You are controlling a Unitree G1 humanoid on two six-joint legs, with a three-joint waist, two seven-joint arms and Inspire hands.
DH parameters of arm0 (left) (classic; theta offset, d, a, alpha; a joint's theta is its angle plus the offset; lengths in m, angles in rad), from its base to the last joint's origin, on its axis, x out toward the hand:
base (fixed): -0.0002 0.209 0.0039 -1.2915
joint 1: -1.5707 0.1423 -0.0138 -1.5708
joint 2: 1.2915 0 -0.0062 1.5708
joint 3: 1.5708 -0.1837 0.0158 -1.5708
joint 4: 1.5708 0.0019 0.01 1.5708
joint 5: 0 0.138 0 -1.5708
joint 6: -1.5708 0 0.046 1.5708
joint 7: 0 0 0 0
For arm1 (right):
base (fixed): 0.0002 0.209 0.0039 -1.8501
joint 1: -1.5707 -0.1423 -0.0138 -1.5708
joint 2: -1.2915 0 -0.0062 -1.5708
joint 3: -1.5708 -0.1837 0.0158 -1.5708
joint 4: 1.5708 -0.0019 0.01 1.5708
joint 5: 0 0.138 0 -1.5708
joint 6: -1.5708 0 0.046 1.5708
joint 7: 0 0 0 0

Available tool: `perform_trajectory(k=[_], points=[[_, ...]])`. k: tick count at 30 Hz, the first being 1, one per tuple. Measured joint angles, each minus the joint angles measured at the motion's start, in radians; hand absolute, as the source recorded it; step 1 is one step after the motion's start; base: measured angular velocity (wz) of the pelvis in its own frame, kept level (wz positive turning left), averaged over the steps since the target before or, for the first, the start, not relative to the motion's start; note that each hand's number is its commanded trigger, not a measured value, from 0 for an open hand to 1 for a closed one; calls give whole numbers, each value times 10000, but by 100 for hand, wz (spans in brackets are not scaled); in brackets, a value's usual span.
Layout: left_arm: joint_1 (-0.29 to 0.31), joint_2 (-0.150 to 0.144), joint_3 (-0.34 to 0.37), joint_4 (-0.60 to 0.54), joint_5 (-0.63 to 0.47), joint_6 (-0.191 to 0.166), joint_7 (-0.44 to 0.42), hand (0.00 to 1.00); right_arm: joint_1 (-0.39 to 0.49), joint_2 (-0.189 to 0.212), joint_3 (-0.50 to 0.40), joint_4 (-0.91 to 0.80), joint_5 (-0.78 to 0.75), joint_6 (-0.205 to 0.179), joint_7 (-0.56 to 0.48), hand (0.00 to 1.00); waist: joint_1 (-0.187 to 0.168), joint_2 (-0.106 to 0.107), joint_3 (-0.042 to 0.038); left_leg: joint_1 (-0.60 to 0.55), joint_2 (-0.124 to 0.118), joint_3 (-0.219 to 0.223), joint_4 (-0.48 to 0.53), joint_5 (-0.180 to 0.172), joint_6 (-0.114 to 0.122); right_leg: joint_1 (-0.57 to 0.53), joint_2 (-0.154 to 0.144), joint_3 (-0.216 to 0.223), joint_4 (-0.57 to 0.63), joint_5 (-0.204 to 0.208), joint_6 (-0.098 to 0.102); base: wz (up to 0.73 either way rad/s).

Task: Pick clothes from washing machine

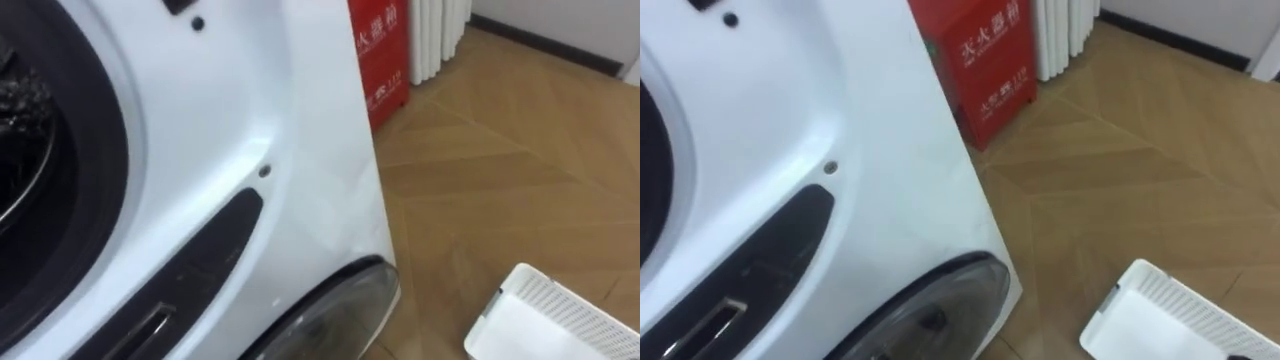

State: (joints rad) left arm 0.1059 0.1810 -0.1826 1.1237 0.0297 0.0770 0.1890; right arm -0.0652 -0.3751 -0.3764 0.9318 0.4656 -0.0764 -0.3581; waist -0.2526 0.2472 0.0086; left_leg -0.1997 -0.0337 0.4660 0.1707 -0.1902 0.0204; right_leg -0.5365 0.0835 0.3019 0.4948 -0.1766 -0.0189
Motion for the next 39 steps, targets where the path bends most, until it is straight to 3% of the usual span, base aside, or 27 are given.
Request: perform_trajectory(k=[6,8,10,11,12,13,17,19,22,30,39], points=[[-8,0,-257,-4,-1091,-3,171,0,15,-184,7,-153,16,-208,-112,100,-115,26,-10,0,-41,74,-1,0,2,-51,29,67,68,8,38,-3],[12,0,-260,-2,-1167,0,181,0,2,-301,41,-152,8,-270,-130,53,-106,60,-12,-12,-46,137,2,0,2,-88,50,130,80,19,50,-10],[10,0,-326,-6,-1186,-1,181,0,15,-395,69,-152,8,-318,-150,44,-106,118,-17,-54,-59,142,3,0,2,-146,38,130,98,22,51,-2],[-2,0,-372,-9,-1185,-3,180,0,1,-439,80,-154,-10,-322,-151,31,-78,127,-19,-88,-92,145,2,1,4,-237,37,161,177,20,50,-4],[-3,-1,-372,-12,-1185,-5,180,0,-11,-452,80,-154,-32,-322,-151,7,-59,125,-18,-102,-114,144,2,1,5,-283,38,204,239,15,54,-7],[2,-10,-376,-13,-1185,-6,179,0,-49,-479,80,-154,-44,-322,-150,0,-53,131,-20,-137,-134,148,10,2,5,-347,27,224,290,15,55,-8],[-22,-7,-372,-12,-1183,2,178,0,-59,-529,211,-398,-121,-322,-243,0,-1,118,-9,-158,-160,164,12,1,7,-442,52,303,410,-12,51,-6],[11,-7,-371,10,-1185,2,178,0,-117,-655,509,-451,-276,-325,-239,0,55,35,55,-167,-155,143,20,6,16,-462,49,273,416,-15,63,-5],[-52,-7,-387,-24,-1374,-49,179,0,-139,-658,715,-627,-578,-325,-217,0,63,22,63,-222,-136,147,46,45,81,-468,50,282,423,-55,133,10],[-153,-5,-606,-34,-1550,-115,174,0,-217,-633,1226,-802,-752,-321,-121,0,87,-44,71,-338,-134,-125,204,48,85,-493,-16,183,471,-81,120,6],[-182,129,-684,-58,-1555,-229,171,0,-193,-574,1369,-803,-548,-316,-451,0,80,-298,41,-502,-82,-318,316,48,85,-495,-105,-60,355,-59,108,7]])
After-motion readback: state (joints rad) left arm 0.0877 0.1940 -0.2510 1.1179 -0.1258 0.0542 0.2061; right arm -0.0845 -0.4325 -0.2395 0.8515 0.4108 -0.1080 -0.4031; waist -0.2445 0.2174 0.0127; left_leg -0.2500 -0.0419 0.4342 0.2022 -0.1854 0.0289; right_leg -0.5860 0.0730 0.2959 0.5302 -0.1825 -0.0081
